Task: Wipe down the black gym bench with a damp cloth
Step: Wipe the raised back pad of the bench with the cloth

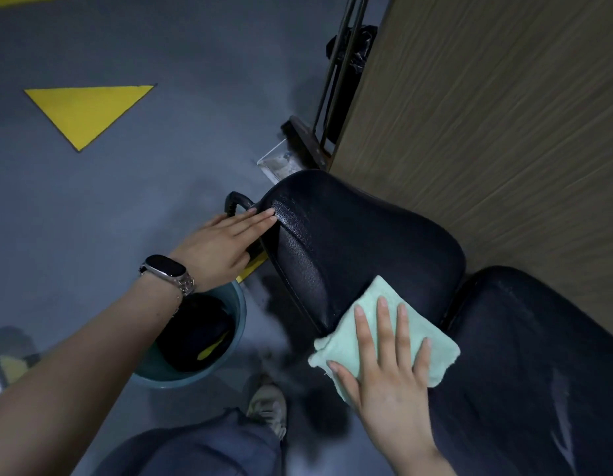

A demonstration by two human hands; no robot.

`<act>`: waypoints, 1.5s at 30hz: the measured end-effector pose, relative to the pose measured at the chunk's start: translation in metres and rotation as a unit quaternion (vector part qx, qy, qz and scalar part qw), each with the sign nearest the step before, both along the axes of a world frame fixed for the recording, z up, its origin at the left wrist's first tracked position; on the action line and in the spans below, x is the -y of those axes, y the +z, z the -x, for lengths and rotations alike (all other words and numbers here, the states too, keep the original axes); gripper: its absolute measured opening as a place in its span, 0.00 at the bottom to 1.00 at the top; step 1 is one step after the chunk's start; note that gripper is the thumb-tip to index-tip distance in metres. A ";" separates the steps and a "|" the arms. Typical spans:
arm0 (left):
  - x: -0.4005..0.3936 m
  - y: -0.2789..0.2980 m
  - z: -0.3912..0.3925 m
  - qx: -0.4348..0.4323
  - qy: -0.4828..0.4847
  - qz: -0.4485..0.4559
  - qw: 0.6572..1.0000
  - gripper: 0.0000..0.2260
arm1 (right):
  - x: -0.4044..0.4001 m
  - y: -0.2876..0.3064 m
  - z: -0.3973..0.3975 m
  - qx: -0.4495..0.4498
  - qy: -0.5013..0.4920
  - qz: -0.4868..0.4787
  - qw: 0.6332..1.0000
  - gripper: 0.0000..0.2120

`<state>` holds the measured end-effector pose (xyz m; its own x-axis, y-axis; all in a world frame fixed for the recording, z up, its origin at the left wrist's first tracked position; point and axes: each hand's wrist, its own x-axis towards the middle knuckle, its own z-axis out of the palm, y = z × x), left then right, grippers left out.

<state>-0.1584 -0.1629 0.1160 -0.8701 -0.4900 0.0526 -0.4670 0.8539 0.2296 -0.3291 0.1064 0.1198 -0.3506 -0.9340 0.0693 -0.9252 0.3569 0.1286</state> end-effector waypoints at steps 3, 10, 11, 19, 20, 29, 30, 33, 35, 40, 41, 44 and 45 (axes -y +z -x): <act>0.000 0.000 0.000 0.001 0.000 -0.006 1.000 0.32 | 0.026 0.004 -0.006 0.014 -0.007 -0.023 1.000 0.36; 0.003 0.000 -0.001 0.012 -0.003 -0.010 1.000 0.31 | 0.109 0.005 -0.014 0.058 -0.018 -0.056 0.997 0.35; 0.003 0.000 -0.001 0.015 -0.002 -0.010 1.000 0.31 | 0.119 0.006 -0.013 0.064 -0.015 -0.055 0.996 0.35; 0.003 0.004 0.002 0.009 -0.003 -0.012 1.000 0.33 | 0.176 0.018 0.002 0.093 0.045 -0.078 0.992 0.34; 0.003 0.004 0.002 0.007 0.003 -0.014 1.000 0.33 | 0.184 0.018 0.003 0.095 0.047 -0.081 0.991 0.34; 0.003 0.010 0.002 0.005 0.026 -0.032 0.999 0.35 | 0.187 0.021 0.011 0.101 0.079 -0.083 0.988 0.33; 0.001 0.011 0.003 0.006 0.022 -0.033 0.999 0.35 | 0.179 0.022 0.013 0.104 0.077 -0.083 0.988 0.34; -0.005 0.013 0.005 0.013 0.015 -0.042 0.999 0.34 | 0.151 0.021 0.023 0.123 0.076 -0.063 0.988 0.35; -0.009 0.013 0.007 0.015 0.010 -0.043 0.999 0.33 | 0.128 0.017 0.027 0.118 0.070 -0.029 0.990 0.36; -0.017 0.016 0.017 0.018 -0.008 -0.030 0.999 0.32 | 0.081 0.012 0.033 0.082 0.044 -0.006 0.996 0.32; -0.018 0.018 0.018 0.014 -0.012 -0.027 0.999 0.33 | 0.072 0.012 0.033 0.077 0.041 -0.006 0.996 0.32; -0.024 0.021 0.023 0.015 -0.030 -0.016 0.999 0.33 | 0.048 0.013 0.033 0.073 0.028 -0.009 0.997 0.32; -0.025 0.021 0.023 0.009 -0.035 -0.011 0.999 0.32 | 0.041 0.013 0.032 0.076 0.025 -0.014 0.997 0.33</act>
<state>-0.1817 -0.1376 0.1369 -0.9035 -0.4278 0.0263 -0.4097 0.8800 0.2402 -0.3610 0.0656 0.1329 -0.3082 -0.9513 -0.0065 -0.9513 0.3082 -0.0050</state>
